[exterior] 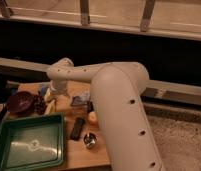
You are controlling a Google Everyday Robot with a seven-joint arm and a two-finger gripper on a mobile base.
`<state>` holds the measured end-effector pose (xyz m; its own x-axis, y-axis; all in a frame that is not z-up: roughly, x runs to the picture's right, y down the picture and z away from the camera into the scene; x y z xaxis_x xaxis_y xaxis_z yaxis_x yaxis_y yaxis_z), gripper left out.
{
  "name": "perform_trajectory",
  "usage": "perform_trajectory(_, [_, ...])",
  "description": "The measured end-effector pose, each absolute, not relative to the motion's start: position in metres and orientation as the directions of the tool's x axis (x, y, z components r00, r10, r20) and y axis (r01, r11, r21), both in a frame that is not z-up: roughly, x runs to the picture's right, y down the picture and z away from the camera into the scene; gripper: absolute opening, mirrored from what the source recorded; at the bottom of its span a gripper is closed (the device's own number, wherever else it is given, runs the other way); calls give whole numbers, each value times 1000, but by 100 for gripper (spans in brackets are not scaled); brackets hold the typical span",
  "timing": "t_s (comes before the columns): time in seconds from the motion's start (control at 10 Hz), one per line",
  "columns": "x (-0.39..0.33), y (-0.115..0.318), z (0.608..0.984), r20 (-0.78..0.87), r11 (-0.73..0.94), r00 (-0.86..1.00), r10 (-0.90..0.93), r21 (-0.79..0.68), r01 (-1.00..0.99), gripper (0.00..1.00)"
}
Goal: Place banana in metal cup
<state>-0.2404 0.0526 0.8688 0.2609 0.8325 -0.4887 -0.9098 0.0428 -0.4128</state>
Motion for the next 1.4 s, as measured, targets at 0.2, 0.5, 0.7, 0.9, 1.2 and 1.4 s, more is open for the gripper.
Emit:
perform_trajectory(0.2, [-248, 65, 878, -518, 11, 255, 817, -428, -904, 80])
perform_trajectory(0.5, [-276, 71, 873, -521, 14, 289, 803, -468, -884, 80])
perform_trajectory(0.7, [-285, 77, 873, -529, 21, 313, 789, -485, -874, 80])
perform_trajectory(0.9, [-291, 87, 879, -549, 28, 332, 767, -489, -872, 79])
perform_trajectory(1.2, [-290, 98, 890, -573, 30, 338, 747, -479, -877, 55])
perform_trajectory(1.4, [-290, 102, 895, -585, 23, 336, 739, -475, -880, 35])
